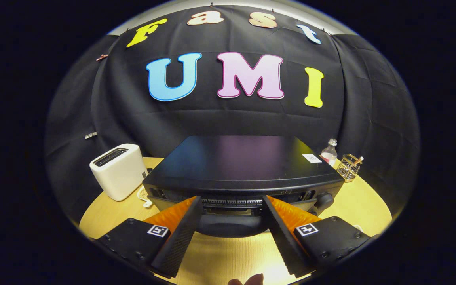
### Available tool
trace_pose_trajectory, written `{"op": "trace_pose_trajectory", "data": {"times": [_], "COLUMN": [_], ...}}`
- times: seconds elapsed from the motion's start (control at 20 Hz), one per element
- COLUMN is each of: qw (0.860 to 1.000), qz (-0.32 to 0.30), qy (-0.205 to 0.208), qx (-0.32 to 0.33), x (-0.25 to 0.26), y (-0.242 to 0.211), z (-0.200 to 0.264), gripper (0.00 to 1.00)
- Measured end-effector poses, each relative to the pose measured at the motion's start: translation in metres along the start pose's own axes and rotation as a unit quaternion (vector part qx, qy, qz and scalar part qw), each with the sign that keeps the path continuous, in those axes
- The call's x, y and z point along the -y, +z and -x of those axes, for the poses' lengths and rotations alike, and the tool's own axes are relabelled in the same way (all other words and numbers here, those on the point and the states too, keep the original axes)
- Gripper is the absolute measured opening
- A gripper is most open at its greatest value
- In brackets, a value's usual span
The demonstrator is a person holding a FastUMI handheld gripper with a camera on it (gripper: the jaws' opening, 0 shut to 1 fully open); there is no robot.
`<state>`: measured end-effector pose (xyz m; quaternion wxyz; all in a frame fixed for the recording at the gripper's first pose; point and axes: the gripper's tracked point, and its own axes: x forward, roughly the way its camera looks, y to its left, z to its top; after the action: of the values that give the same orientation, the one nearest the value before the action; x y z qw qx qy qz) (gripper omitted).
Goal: Open the toaster oven, put the food inside, and close the toaster oven door.
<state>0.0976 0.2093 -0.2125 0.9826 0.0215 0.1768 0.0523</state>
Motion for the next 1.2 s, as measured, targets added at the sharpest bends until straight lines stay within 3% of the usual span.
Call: {"op": "trace_pose_trajectory", "data": {"times": [0.5, 1.2], "qw": [1.000, 0.999], "qz": [-0.001, 0.029], "qy": [-0.011, -0.011], "qx": [0.000, -0.035], "x": [-0.001, -0.002], "y": [-0.044, -0.089], "z": [0.041, 0.062], "gripper": [0.99, 0.99]}}
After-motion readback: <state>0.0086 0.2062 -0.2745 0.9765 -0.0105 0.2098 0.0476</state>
